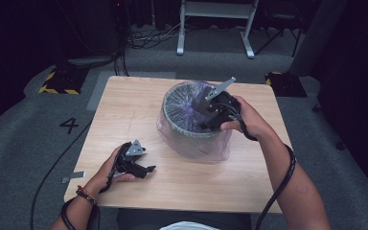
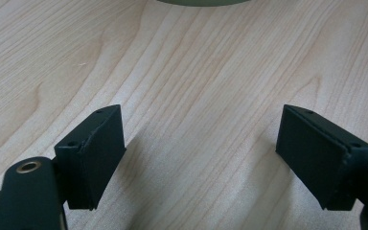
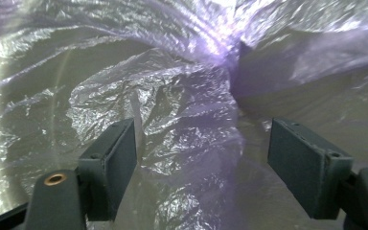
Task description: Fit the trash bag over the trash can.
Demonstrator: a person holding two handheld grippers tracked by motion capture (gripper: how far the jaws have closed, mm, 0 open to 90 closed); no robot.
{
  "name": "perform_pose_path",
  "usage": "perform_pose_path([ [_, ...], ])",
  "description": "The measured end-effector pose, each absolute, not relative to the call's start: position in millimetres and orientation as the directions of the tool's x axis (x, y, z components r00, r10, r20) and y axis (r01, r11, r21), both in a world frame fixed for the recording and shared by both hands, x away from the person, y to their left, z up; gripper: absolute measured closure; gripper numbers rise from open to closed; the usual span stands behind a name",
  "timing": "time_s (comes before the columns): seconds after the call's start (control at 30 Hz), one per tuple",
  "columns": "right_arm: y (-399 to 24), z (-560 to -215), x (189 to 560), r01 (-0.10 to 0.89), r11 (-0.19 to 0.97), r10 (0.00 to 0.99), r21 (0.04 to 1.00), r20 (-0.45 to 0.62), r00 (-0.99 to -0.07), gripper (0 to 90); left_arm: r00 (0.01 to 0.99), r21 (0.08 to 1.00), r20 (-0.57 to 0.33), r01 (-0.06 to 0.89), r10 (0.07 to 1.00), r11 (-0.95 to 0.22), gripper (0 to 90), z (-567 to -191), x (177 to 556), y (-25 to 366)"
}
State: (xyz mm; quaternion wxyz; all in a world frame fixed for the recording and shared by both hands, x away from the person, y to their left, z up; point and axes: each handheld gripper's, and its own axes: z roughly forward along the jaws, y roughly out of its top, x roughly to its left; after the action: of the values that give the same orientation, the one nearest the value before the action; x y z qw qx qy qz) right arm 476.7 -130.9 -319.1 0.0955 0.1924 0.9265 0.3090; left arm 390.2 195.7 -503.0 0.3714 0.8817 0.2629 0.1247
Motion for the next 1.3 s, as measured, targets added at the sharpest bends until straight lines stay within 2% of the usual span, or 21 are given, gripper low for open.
perform_pose_path([
  [0.53,-120.2,-326.2,479.6,0.329,0.784,0.387,0.527,0.0,-0.922,20.6,0.835,0.717,0.007,0.38,0.551,-0.584,16.8,-503.1,391.0,196.1],
  [0.6,-121.3,-325.6,479.1,0.323,0.778,0.389,0.539,-0.01,-0.921,21.3,0.834,0.716,0.005,0.383,0.552,-0.584,16.8,-503.1,391.3,196.3],
  [0.73,-129.6,-316.1,471.9,0.267,0.723,0.39,0.637,-0.057,-0.919,22.2,0.834,0.714,-0.001,0.387,0.552,-0.583,16.6,-503.2,392.1,196.5],
  [0.77,-129.6,-316.1,471.9,0.267,0.723,0.39,0.637,-0.057,-0.919,22.2,0.834,0.714,-0.001,0.387,0.552,-0.583,16.6,-503.2,392.1,196.5],
  [0.83,-143.5,-304.2,463.7,0.249,0.661,0.412,0.707,-0.065,-0.909,22.3,0.833,0.713,-0.006,0.391,0.553,-0.582,16.5,-503.2,392.4,196.6],
  [0.9,-152.5,-298.1,458.9,0.246,0.629,0.421,0.737,-0.057,-0.905,22.5,0.834,0.714,-0.006,0.391,0.552,-0.582,16.4,-503.3,392.5,196.6],
  [1.3,-193.5,-297.3,436.8,0.236,0.55,0.466,0.801,-0.06,-0.883,21.8,0.834,0.714,-0.006,0.39,0.552,-0.582,16.3,-503.3,392.7,196.6],
])
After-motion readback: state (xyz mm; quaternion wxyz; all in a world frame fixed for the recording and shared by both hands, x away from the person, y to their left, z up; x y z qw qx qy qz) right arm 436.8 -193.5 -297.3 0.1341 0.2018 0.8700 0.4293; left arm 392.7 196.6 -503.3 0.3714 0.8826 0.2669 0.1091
